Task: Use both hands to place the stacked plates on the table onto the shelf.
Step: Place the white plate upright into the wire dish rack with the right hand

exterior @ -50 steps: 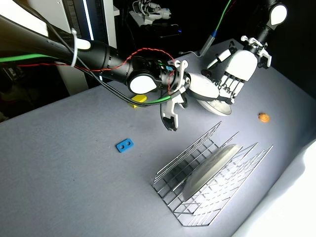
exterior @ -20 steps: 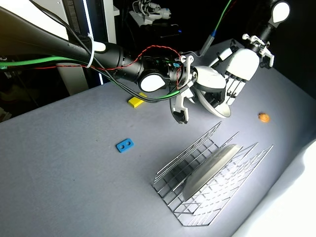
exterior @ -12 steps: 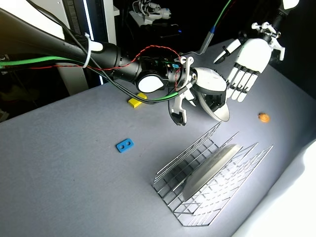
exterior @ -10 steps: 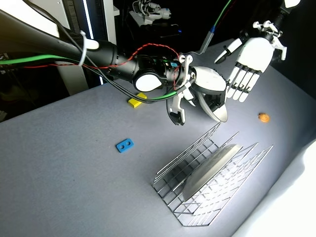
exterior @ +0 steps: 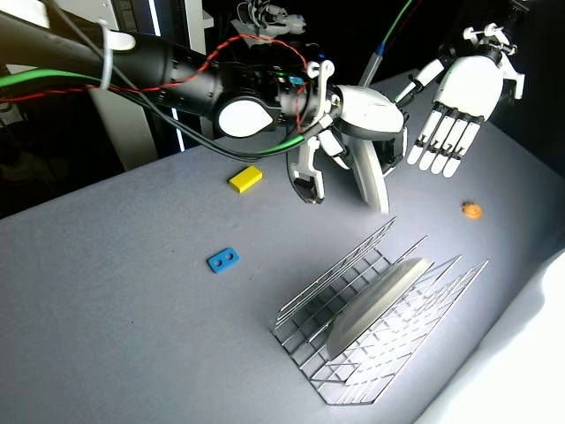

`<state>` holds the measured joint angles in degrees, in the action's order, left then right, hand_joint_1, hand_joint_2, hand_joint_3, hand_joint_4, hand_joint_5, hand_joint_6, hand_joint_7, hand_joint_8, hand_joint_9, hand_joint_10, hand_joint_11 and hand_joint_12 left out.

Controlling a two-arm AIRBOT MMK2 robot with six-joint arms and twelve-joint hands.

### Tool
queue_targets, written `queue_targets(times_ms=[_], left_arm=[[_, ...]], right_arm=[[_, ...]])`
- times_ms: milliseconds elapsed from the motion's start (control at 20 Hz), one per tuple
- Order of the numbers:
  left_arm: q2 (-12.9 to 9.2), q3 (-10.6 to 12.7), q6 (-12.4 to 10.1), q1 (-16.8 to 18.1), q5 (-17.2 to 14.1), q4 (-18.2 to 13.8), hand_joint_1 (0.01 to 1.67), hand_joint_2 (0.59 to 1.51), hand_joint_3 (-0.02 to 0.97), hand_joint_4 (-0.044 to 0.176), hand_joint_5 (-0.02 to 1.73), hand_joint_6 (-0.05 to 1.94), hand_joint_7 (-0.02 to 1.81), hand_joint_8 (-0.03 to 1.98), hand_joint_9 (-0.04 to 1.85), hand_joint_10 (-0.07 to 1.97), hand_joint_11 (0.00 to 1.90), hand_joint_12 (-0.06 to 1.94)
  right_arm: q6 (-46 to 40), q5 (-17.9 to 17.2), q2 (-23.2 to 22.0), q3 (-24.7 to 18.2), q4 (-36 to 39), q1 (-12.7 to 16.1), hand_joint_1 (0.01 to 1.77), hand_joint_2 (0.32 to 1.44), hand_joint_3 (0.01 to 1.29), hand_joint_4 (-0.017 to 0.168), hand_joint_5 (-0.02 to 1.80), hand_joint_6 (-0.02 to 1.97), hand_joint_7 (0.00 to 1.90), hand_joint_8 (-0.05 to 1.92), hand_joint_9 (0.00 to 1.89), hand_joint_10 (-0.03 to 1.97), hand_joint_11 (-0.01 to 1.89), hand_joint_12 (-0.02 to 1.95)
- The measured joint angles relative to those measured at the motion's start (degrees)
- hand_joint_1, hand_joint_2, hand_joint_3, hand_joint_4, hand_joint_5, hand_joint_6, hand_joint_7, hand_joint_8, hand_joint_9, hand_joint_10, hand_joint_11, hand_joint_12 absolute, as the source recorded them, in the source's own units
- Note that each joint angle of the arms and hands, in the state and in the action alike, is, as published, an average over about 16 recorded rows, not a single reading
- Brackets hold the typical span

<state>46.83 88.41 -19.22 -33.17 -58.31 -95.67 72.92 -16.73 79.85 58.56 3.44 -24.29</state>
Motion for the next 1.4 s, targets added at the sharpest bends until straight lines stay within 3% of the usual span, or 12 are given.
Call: queue_targets(times_ms=[200,350,700,1050,1400], left_arm=[[-0.14,0.36,-0.26,0.25,-0.02,-0.07,0.01,1.187,0.010,0.003,0.07,0.01,0.05,0.00,0.03,0.01,0.02,0.02],[-0.18,0.60,-0.36,0.26,0.00,-0.13,0.01,1.187,0.010,0.003,0.07,0.01,0.05,0.00,0.03,0.01,0.02,0.02],[-0.22,0.86,-0.40,0.14,0.14,-0.37,0.01,1.186,0.010,0.003,0.07,0.01,0.05,0.00,0.03,0.01,0.02,0.02],[-0.22,0.86,-0.40,-0.13,0.23,-0.63,0.01,1.187,0.010,0.004,0.07,0.01,0.06,0.00,0.03,0.01,0.02,0.02],[-0.22,0.86,-0.41,-0.42,0.29,-0.76,0.01,1.188,0.010,0.004,0.07,0.01,0.06,0.00,0.03,0.01,0.02,0.02]], right_arm=[[-1.60,1.16,-4.80,-4.35,-0.81,1.62,1.32,0.95,0.01,-0.003,0.99,0.81,1.09,0.77,1.10,0.97,0.95,1.10],[-8.30,2.33,-8.50,-6.96,2.45,3.23,1.32,0.95,0.01,-0.003,0.99,0.82,1.08,0.77,1.10,0.98,0.95,1.10],[-38.86,2.74,-15.89,-10.26,19.81,8.42,1.33,0.95,0.01,-0.004,0.98,0.83,1.07,0.78,1.09,0.99,0.96,1.10],[-69.52,5.80,-19.88,-9.65,33.36,13.98,1.35,0.95,0.02,-0.004,0.97,0.86,1.06,0.79,1.08,1.00,0.94,1.11],[-77.22,11.79,-20.74,-6.54,27.77,17.84,1.37,0.96,0.01,-0.007,0.96,0.86,1.05,0.81,1.08,1.01,0.94,1.13]])
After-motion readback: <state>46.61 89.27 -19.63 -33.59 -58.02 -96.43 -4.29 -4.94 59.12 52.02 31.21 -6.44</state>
